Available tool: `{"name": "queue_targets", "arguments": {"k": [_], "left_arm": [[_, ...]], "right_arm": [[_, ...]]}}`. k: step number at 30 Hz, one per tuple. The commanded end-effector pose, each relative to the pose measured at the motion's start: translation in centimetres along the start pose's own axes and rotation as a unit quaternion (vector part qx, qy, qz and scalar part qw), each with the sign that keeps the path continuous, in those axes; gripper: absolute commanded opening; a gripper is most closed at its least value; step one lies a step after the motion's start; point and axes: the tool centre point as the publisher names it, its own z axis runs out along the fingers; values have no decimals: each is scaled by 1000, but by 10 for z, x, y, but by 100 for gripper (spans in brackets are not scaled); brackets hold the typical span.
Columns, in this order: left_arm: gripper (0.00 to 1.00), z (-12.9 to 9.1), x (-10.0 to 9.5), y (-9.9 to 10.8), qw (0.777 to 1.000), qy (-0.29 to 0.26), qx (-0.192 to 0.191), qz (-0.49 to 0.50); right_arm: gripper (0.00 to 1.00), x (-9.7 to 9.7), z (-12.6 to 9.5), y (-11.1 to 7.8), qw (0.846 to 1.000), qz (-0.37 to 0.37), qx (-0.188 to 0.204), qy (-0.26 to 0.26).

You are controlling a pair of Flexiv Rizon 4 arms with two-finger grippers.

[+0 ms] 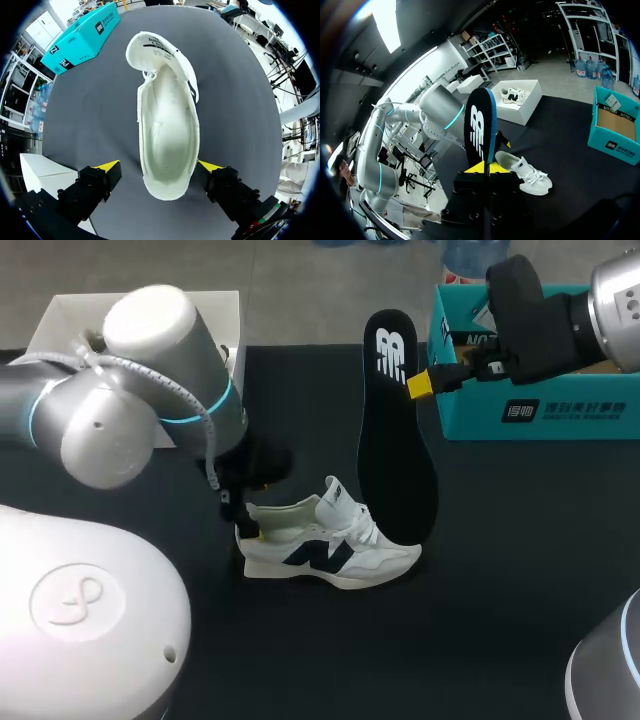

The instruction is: Take the shoe out of the shoebox, open the shoe tongue, remove and reinsert the insole, then place the shoe into the shoebox

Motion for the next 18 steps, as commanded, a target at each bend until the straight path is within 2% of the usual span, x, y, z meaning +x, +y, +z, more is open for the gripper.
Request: {"name": "queue_targets", "arguments": {"k": [1,7,18], "left_arm": [[100,-1,-1,-5,998,-1,-58,3],[100,-6,1,-3,997,3,-71,5],[100,-8,1,0,997,4,-73,0]], "right_arm": [[0,0,2,1,1000,1,0,0],[0,0,2,1,1000,1,0,0],[0,0,2,1,1000,1,0,0]]}}
